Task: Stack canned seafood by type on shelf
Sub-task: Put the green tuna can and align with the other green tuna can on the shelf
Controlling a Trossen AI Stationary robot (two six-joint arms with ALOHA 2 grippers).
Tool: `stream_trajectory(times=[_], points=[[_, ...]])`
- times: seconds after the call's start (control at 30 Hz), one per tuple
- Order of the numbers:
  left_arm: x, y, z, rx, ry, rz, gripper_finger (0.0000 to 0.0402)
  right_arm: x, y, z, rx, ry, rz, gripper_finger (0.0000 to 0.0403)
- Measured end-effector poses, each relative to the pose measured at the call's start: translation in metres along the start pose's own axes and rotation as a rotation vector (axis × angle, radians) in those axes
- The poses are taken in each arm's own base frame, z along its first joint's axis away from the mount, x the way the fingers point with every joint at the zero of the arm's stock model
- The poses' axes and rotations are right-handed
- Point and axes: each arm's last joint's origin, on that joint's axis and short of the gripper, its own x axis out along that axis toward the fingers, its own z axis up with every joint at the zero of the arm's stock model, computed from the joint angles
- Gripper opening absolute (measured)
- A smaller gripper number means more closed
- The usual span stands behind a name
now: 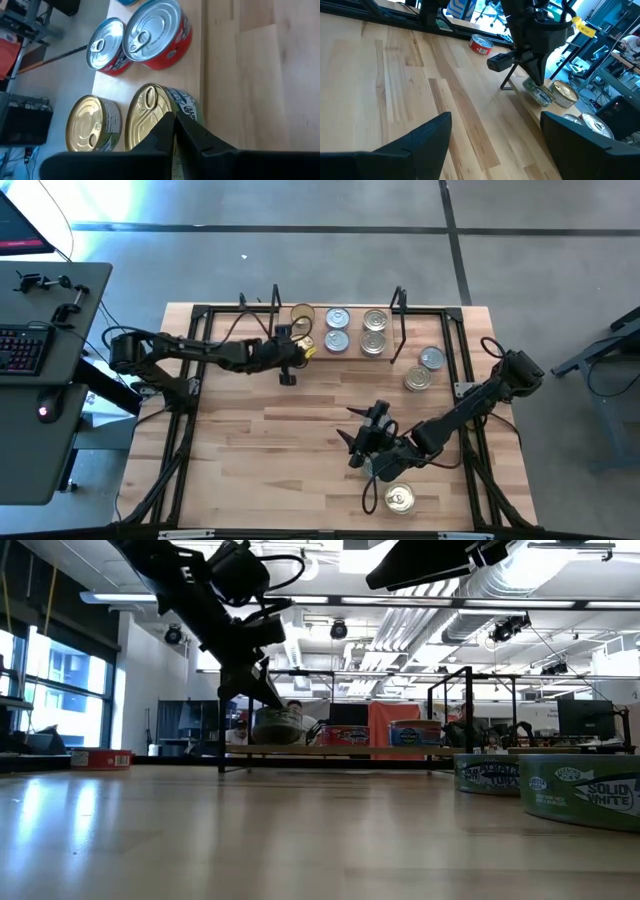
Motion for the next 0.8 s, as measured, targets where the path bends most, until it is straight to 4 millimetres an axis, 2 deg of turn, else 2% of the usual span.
stream_trajectory(times=[0.3, 0.43, 0.53, 0.63, 0.7, 0.8], points=[[0.0, 0.004, 0.003, -0.014, -0.029, 0.037, 0.0071, 0.0, 0.0, 0.0, 0.0, 0.0, 0.0, 0.0295], [-0.009, 0.004, 0.008, -0.035, -0.051, 0.062, 0.0086, 0.0, 0.0, 0.0, 0.0, 0.0, 0.0, 0.0295], [-0.019, -0.001, 0.012, -0.085, -0.083, 0.005, 0.0086, 0.0, 0.0, 0.0, 0.001, 0.0, 0.0, 0.0295], [-0.024, -0.011, 0.013, -0.15, -0.119, -0.188, 0.0078, 0.0, 0.0, 0.0, 0.006, 0.001, -0.001, 0.0295], [-0.02, -0.018, 0.012, -0.19, -0.131, -0.296, 0.0068, 0.001, -0.001, 0.0, 0.018, 0.003, -0.004, 0.0295], [-0.009, -0.024, 0.008, -0.173, -0.081, -0.291, 0.0046, 0.004, -0.002, 0.0, 0.03, 0.006, -0.009, 0.0295]])
